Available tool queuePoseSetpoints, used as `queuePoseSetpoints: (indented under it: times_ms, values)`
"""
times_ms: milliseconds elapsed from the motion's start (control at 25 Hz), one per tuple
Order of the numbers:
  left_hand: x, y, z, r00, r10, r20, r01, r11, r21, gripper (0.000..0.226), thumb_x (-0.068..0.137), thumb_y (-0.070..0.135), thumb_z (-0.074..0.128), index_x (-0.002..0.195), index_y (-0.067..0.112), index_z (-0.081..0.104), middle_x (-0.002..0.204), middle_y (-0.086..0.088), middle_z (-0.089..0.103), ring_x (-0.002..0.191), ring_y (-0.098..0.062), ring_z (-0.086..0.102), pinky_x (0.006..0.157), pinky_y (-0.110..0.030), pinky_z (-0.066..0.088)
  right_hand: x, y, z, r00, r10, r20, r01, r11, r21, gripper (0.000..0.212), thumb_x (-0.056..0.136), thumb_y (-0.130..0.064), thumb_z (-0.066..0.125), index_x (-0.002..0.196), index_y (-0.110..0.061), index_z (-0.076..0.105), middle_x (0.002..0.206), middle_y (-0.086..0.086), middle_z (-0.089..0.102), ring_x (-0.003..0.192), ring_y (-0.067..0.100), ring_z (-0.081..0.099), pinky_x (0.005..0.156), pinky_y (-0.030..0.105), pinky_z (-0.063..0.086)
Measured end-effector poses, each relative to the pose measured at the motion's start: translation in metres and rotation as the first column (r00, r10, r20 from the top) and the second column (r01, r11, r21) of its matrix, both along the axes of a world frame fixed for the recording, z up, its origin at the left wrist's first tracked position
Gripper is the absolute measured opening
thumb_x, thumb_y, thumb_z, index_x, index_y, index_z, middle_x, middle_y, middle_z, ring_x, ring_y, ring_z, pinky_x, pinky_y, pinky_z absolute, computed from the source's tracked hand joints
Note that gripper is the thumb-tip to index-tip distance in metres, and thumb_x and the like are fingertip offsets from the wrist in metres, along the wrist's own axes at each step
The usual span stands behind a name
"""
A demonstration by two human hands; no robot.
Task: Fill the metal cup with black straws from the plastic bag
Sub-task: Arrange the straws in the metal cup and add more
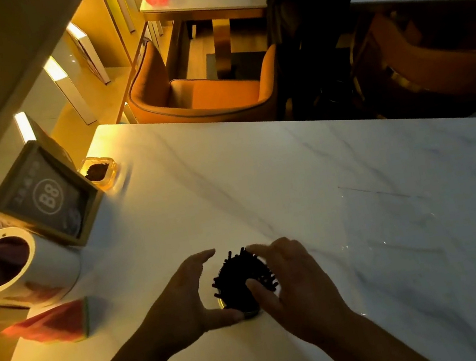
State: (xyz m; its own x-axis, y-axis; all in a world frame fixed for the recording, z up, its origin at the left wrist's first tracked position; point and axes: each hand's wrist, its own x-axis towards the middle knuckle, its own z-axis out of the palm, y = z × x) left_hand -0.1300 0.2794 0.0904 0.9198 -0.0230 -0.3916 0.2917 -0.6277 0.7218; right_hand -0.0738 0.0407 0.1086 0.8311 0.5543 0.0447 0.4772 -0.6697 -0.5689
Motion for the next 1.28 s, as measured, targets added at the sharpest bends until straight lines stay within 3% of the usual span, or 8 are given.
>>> queuePoseSetpoints:
  times_ms: [160,360,480,720,800,960,1080,1280]
  values:
    - [-0.002,-0.006,-0.015,0.990,-0.125,0.066,0.109,0.972,0.209,0.131,0.047,0.095,0.068,0.157,0.050,0.012,0.155,0.017,0.027,0.137,-0.009,0.038,0.099,-0.028,0.046,-0.011,-0.019,-0.009,0.945,-0.146,-0.292,0.131,0.989,-0.071,0.093,0.071,-0.096,0.050,0.150,-0.056,0.022,0.110,-0.036,0.040,0.095,-0.012,0.051,0.073,0.011,0.038]
    - [0.015,-0.017,-0.015,0.989,-0.098,0.111,0.074,0.977,0.202,0.105,0.057,0.083,0.072,0.147,0.051,0.031,0.123,0.024,0.040,0.103,-0.001,0.051,0.070,-0.012,0.040,-0.003,-0.004,-0.026,0.941,-0.151,-0.302,0.150,0.988,-0.025,0.052,0.091,-0.048,0.067,0.136,-0.050,0.041,0.100,-0.034,0.056,0.082,-0.018,0.056,0.066,0.006,0.042]
    - [0.021,-0.021,-0.013,0.986,-0.075,0.150,0.043,0.978,0.207,0.078,0.071,0.064,0.080,0.139,0.048,0.044,0.116,0.023,0.046,0.094,-0.001,0.055,0.068,-0.012,0.041,0.011,0.008,-0.025,0.904,-0.168,-0.393,0.202,0.978,0.049,0.024,0.093,-0.039,0.066,0.111,-0.045,0.051,0.095,-0.018,0.070,0.086,-0.004,0.067,0.070,0.023,0.058]
    - [0.024,-0.029,-0.006,0.974,0.049,0.223,-0.085,0.984,0.156,0.028,0.085,0.040,0.078,0.112,0.036,0.068,0.098,0.020,0.058,0.081,-0.005,0.062,0.070,-0.018,0.050,0.013,0.010,-0.030,0.834,-0.223,-0.505,0.322,0.939,0.117,0.065,0.083,-0.057,0.072,0.139,-0.054,0.039,0.100,-0.016,0.068,0.091,0.000,0.070,0.071,0.014,0.056]
    - [0.025,-0.030,-0.005,0.974,0.060,0.218,-0.097,0.982,0.162,0.020,0.088,0.039,0.077,0.106,0.035,0.071,0.092,0.021,0.058,0.081,-0.004,0.061,0.068,-0.014,0.046,0.011,0.009,-0.035,0.818,-0.232,-0.527,0.344,0.931,0.124,0.054,0.089,-0.047,0.074,0.136,-0.046,0.048,0.105,-0.016,0.069,0.096,0.001,0.071,0.074,0.013,0.057]
    - [0.030,-0.030,0.005,0.982,0.022,0.186,-0.061,0.976,0.207,0.019,0.089,0.040,0.076,0.107,0.034,0.073,0.089,0.022,0.056,0.081,-0.001,0.058,0.067,-0.013,0.042,0.023,0.009,-0.024,0.875,-0.181,-0.450,0.236,0.969,0.069,0.013,0.096,-0.035,0.066,0.109,-0.036,0.067,0.095,-0.015,0.072,0.089,-0.003,0.069,0.076,0.022,0.061]
    - [0.035,-0.027,0.017,0.990,-0.027,0.137,0.000,0.982,0.190,0.021,0.088,0.043,0.075,0.107,0.041,0.068,0.096,0.020,0.060,0.087,-0.005,0.061,0.076,-0.023,0.054,0.032,0.008,-0.011,0.908,-0.100,-0.406,0.133,0.990,0.054,0.016,0.094,-0.038,0.066,0.110,-0.037,0.068,0.089,-0.019,0.069,0.084,-0.002,0.069,0.074,0.023,0.063]
    - [0.030,-0.026,0.015,0.987,0.080,0.141,-0.093,0.992,0.085,0.071,0.079,0.065,0.074,0.140,0.049,0.043,0.125,0.020,0.050,0.091,-0.005,0.063,0.068,-0.015,0.046,0.030,0.004,-0.004,0.875,-0.186,-0.447,0.257,0.961,0.103,0.047,0.092,-0.070,0.055,0.134,-0.048,0.050,0.112,-0.018,0.057,0.090,0.003,0.065,0.068,0.017,0.055]
